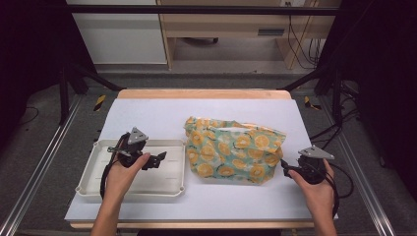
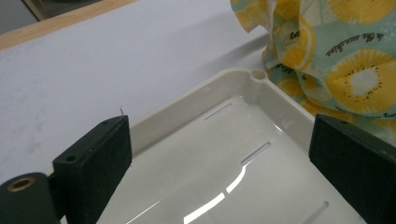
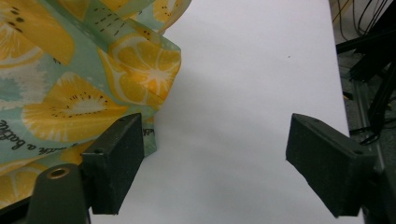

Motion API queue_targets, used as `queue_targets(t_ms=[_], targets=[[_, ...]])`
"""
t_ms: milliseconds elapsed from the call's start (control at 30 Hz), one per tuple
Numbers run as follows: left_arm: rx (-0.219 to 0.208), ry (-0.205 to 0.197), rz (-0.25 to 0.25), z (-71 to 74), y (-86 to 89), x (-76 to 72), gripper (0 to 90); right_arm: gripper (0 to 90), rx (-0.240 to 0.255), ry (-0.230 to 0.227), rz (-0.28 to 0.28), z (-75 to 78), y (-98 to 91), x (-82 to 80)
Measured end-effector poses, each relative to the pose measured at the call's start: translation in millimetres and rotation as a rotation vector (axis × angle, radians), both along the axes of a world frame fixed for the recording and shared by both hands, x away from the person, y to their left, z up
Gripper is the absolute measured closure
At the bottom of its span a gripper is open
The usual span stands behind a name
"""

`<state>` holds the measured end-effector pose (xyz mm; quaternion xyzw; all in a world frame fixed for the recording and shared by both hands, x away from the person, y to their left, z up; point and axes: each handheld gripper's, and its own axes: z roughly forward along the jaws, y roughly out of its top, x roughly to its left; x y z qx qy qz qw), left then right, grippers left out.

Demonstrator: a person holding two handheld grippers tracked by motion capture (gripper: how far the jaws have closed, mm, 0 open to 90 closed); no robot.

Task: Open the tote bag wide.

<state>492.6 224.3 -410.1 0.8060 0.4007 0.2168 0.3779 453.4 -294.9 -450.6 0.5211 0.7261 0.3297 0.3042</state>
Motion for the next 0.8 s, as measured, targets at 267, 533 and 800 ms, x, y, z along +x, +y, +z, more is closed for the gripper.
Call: queue_targets(t_ms=[267,533,800], targets=[[-0.027,-0.024,-0.017,4.9,1.9,-2.9,5.7,27.6,-0.013,0.005,-0.023,4.6,-3.6,-3.0],[0.001,-0.014,-0.034,3.0,-2.4,-4.2,6.1,32.9,0.039,-0.038,-0.005,13.3,-1.8,-8.4],[0.021,-0.014,-0.058,4.3,-13.5,-7.1,7.8,45.7,0.035,-0.130,0.060,48.1,10.0,-15.2]])
